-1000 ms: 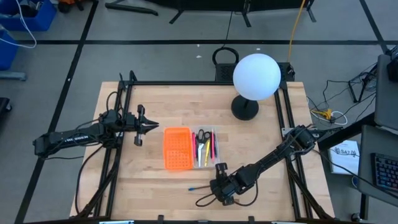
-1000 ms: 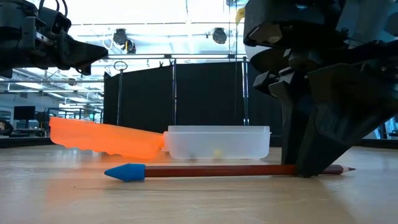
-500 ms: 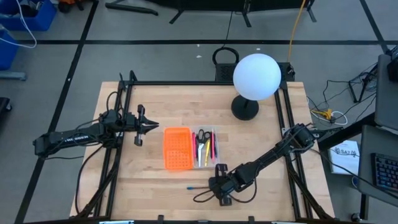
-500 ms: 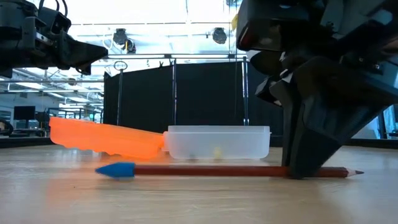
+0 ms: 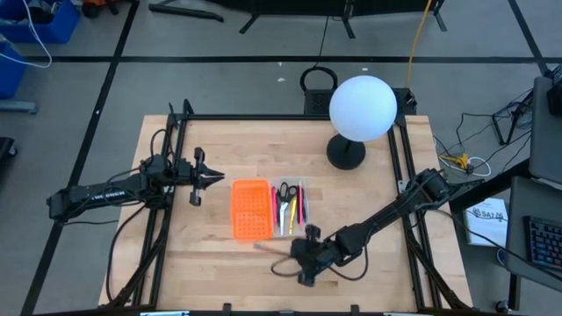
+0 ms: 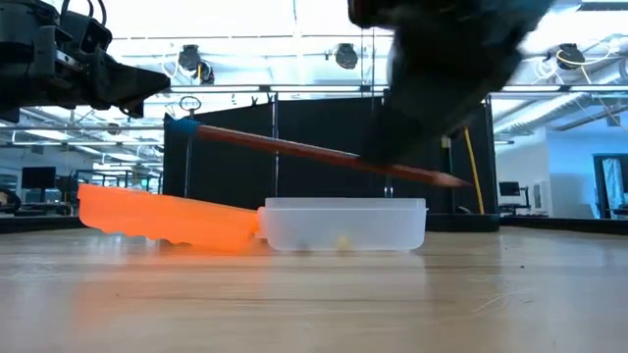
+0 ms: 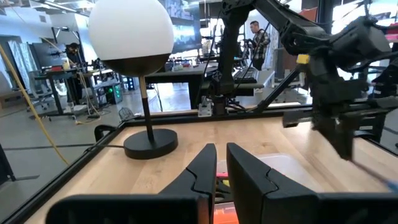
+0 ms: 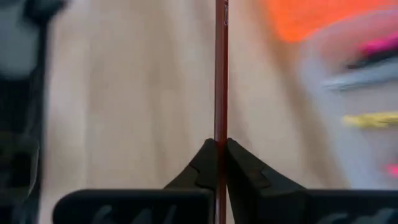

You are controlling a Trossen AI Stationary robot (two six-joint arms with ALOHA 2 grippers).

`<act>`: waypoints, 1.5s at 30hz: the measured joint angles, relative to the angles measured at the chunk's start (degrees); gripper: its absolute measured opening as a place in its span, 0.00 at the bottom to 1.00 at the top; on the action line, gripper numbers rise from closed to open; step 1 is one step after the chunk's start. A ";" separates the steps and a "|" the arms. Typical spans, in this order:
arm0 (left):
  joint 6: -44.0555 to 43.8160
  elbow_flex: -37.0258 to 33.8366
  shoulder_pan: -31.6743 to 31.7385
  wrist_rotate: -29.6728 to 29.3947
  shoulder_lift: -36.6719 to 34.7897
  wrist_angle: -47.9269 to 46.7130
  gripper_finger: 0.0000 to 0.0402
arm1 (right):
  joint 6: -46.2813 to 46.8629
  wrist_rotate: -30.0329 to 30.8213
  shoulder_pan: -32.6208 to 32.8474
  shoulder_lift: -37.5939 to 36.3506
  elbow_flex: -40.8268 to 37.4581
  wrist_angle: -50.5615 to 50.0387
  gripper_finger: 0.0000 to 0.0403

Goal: Pick & place school supplies into a supply box
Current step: Put the brown pencil into the supply box

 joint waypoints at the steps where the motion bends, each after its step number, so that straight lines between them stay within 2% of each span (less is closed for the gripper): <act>1: 0.00 0.00 0.02 0.03 -0.02 0.04 0.12 | 2.86 1.36 -0.50 -0.23 0.00 -0.17 0.02; 5: -0.35 0.01 0.01 0.19 0.00 0.12 0.12 | 11.11 5.61 -2.27 -2.43 0.00 -1.38 0.02; 9: -1.38 0.02 0.02 0.70 0.00 0.30 0.12 | 15.80 7.30 -3.70 -6.00 0.10 -5.81 0.02; 17: -1.16 0.02 0.00 1.37 -0.02 0.39 0.12 | 30.88 6.93 -7.49 -12.35 0.12 -14.25 0.02; 21: -0.97 0.02 0.02 1.37 0.00 0.39 0.12 | 33.29 2.70 -9.60 -12.46 0.08 -14.00 0.02; 26: -0.61 0.02 0.02 1.17 -0.02 0.41 0.12 | 39.15 4.93 -10.68 -11.63 -4.24 -10.46 0.02; 31: -0.10 0.02 0.02 1.10 -0.01 0.55 0.12 | 46.13 10.63 -11.38 -10.47 -12.09 4.36 0.02; 33: 1.25 0.02 0.04 1.12 0.00 1.16 0.12 | 46.57 11.13 -11.55 -9.44 -13.96 10.41 0.01; 36: 1.88 0.02 0.07 0.89 -0.08 2.08 0.12 | 46.70 11.27 -12.23 -7.64 -14.44 14.08 0.01; 45: 0.12 0.04 0.11 0.89 -0.11 4.63 0.12 | 51.08 6.91 -14.65 -4.79 -12.20 13.23 0.01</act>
